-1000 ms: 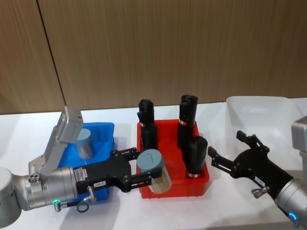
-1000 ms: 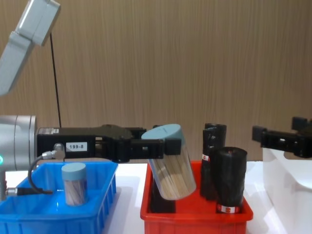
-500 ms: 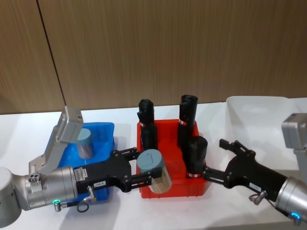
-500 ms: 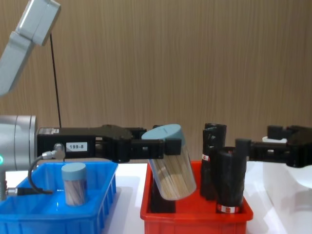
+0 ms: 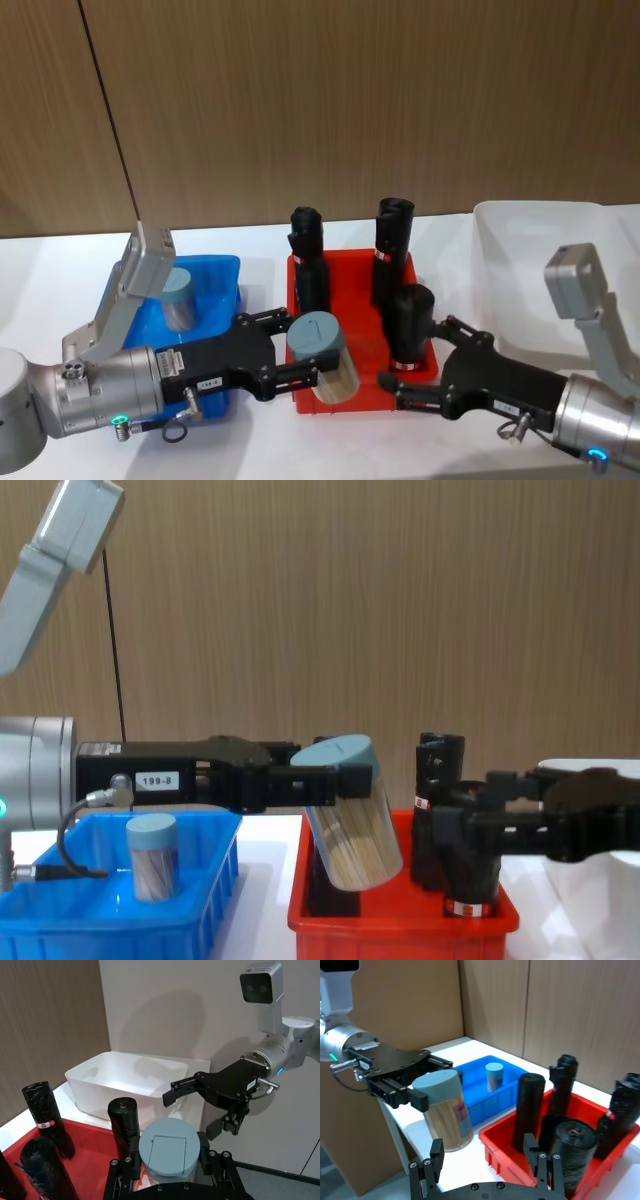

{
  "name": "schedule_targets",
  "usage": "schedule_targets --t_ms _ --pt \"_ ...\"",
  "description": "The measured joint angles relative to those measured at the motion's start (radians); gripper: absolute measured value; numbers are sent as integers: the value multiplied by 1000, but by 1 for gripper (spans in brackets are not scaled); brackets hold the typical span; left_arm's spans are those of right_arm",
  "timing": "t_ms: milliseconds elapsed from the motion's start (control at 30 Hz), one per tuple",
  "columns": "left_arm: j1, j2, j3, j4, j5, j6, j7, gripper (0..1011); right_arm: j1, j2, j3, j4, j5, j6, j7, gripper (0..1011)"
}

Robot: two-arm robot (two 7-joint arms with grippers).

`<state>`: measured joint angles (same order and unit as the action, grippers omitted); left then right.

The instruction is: Pick the cotton swabs from the blue box and place them into the white box.

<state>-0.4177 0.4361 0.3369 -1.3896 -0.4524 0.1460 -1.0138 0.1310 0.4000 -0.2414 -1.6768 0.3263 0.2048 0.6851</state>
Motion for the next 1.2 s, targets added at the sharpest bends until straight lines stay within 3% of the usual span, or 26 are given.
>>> schedule_targets --t_ms 667,1200 --pt "0 0 0 0 0 0 0 664 59 -48 -57 73 -58 13 77 1002" --pt "0 0 0 0 0 0 0 664 98 -84 -92 117 -82 5 87 1002"
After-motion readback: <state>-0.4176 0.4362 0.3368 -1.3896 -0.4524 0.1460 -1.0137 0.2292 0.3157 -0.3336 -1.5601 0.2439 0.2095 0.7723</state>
